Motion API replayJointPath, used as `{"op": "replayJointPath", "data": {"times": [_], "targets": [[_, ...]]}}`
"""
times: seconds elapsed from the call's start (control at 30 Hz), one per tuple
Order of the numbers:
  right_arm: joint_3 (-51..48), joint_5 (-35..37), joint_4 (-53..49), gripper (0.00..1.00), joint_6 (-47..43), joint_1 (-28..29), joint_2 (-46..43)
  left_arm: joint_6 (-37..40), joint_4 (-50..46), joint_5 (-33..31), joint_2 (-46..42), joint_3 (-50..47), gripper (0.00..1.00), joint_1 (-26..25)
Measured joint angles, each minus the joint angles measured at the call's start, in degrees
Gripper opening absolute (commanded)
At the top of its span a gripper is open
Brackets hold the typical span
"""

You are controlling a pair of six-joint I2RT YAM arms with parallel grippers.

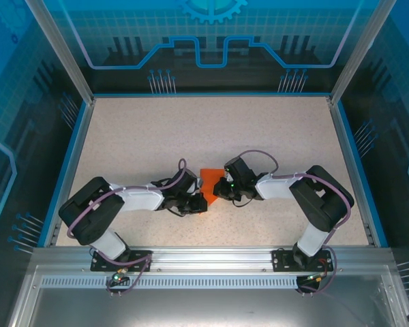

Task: Fold a paper plane with a square sheet of paper (pick it up from the middle)
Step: Third fold the triangle at the center of the table.

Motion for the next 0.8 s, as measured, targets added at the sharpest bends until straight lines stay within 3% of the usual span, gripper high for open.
{"op": "replayJointPath", "data": {"times": [0.63, 0.8], "targets": [[0.04, -0.07, -0.22, 0.11, -0.02, 0.11, 0.00, -0.04, 1.49, -0.35, -3.65, -4.20, 0.11, 0.00], [0.04, -0.02, -0.31, 0.12, -0.04, 0.13, -0.02, -0.02, -3.08, -1.07, -8.59, -6.27, 0.16, 0.00]]}}
